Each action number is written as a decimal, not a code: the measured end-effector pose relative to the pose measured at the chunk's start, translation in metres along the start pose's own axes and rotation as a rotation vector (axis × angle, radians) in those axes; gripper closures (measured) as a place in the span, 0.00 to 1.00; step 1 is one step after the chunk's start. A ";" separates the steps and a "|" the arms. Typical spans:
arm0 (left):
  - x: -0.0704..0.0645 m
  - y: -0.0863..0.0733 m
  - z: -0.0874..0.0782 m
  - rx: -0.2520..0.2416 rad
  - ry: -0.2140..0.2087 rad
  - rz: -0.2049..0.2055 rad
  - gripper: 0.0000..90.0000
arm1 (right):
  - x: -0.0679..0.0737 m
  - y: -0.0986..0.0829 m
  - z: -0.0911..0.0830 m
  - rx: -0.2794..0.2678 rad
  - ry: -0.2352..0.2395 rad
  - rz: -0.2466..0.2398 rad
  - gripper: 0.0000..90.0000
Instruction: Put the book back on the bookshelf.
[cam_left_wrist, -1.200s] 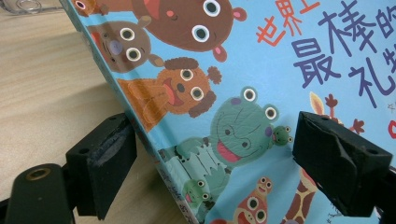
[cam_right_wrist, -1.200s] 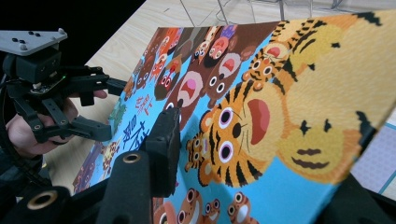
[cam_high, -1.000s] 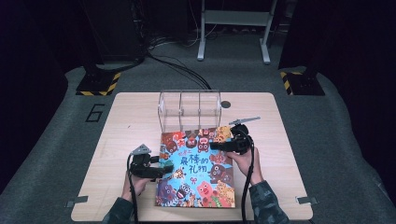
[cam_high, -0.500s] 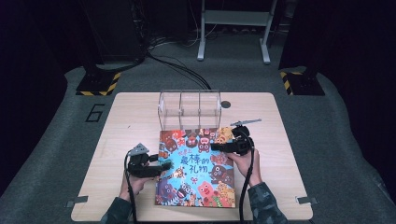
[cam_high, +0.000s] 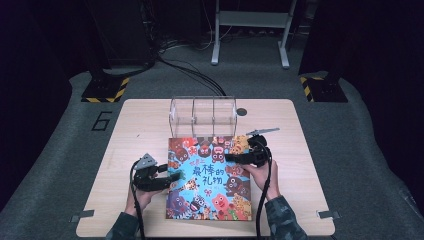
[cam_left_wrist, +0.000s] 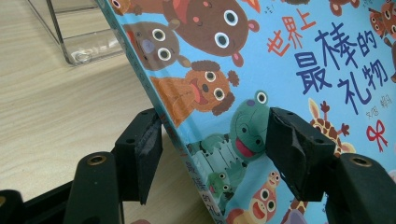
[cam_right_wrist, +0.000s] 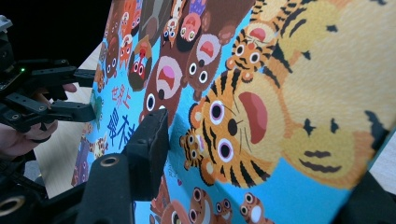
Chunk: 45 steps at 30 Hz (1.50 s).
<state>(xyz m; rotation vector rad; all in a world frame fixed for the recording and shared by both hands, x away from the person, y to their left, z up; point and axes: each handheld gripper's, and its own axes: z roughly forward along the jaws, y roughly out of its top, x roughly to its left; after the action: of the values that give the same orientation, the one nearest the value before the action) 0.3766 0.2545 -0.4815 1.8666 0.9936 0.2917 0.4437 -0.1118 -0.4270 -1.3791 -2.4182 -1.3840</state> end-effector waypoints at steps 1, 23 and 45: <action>-0.002 0.000 -0.001 -0.006 0.000 -0.026 0.41 | 0.000 0.000 0.000 -0.006 -0.001 -0.005 0.47; -0.007 0.006 -0.016 -0.026 0.054 0.057 0.49 | 0.011 0.009 -0.002 -0.019 -0.065 -0.053 0.41; -0.001 0.019 -0.028 -0.108 -0.116 0.048 0.56 | 0.018 0.020 -0.010 -0.107 -0.062 -0.186 0.37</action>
<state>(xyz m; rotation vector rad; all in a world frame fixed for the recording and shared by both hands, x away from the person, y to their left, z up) 0.3695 0.2677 -0.4517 1.7905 0.8389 0.2573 0.4430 -0.1029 -0.4001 -1.2622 -2.6064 -1.5555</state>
